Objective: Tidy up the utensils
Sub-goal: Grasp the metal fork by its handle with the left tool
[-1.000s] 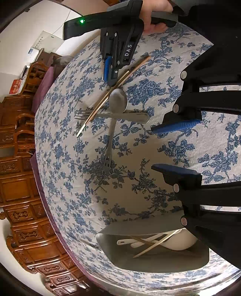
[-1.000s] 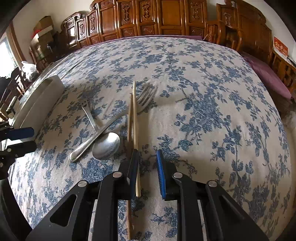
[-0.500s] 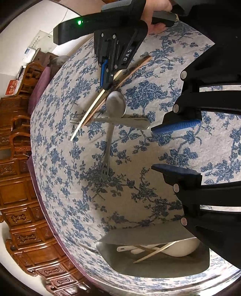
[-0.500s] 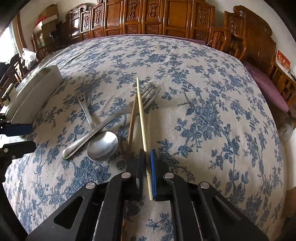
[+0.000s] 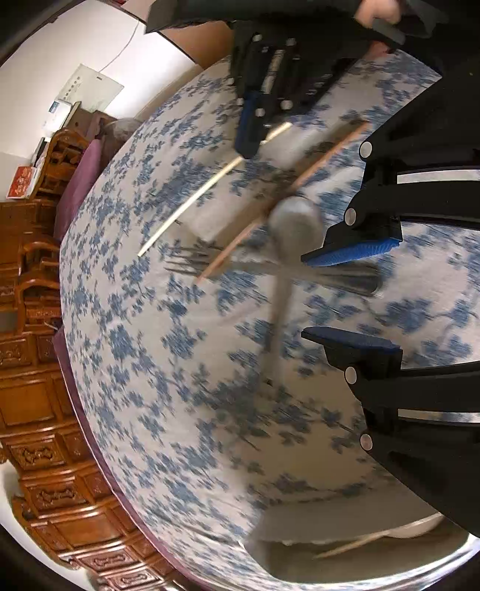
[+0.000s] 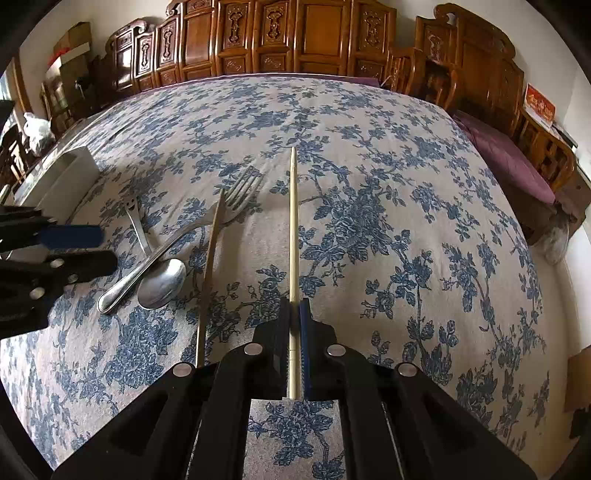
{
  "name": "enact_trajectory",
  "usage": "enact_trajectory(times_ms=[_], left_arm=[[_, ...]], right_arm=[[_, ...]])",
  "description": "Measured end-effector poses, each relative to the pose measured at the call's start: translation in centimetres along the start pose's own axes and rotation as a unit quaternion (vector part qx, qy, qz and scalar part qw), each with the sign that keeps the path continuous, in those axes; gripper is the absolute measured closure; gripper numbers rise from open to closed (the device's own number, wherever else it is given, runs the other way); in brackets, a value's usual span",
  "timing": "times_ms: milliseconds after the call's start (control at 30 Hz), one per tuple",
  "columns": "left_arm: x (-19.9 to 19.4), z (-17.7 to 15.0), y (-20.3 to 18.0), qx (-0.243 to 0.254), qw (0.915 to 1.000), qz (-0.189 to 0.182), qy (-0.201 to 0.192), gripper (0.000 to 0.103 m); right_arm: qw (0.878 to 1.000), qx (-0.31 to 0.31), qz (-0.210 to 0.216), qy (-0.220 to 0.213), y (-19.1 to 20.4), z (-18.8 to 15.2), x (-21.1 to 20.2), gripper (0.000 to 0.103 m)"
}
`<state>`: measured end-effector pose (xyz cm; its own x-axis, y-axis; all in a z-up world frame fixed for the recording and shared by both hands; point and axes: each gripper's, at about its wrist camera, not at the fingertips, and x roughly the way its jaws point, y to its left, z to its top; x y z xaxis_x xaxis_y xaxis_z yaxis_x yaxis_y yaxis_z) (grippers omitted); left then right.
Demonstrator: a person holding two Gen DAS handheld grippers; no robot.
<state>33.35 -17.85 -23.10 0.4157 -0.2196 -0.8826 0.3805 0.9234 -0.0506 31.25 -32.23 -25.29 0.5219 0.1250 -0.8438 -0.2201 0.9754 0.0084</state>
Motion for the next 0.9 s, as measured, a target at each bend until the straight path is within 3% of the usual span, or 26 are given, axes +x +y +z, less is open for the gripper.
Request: enact_trajectory(times_ms=[300, 600, 700, 900], left_arm=[[2.8, 3.3, -1.7, 0.005, 0.9998, -0.013, 0.011, 0.083], [4.7, 3.7, -1.8, 0.009, 0.9996, -0.002, 0.025, 0.083], [4.8, 3.7, -1.7, 0.013, 0.9997, 0.004, 0.02, 0.095], [4.0, 3.7, -0.4, -0.004, 0.9998, 0.017, 0.013, 0.097]], right_arm=[[1.0, 0.005, 0.003, 0.007, -0.1, -0.1, 0.5, 0.097], [1.0, 0.012, 0.01, 0.006, -0.2, -0.1, 0.6, 0.097], [1.0, 0.011, 0.012, 0.006, -0.1, -0.1, 0.6, 0.097], [1.0, 0.015, 0.02, 0.007, 0.0, 0.0, 0.6, 0.097]])
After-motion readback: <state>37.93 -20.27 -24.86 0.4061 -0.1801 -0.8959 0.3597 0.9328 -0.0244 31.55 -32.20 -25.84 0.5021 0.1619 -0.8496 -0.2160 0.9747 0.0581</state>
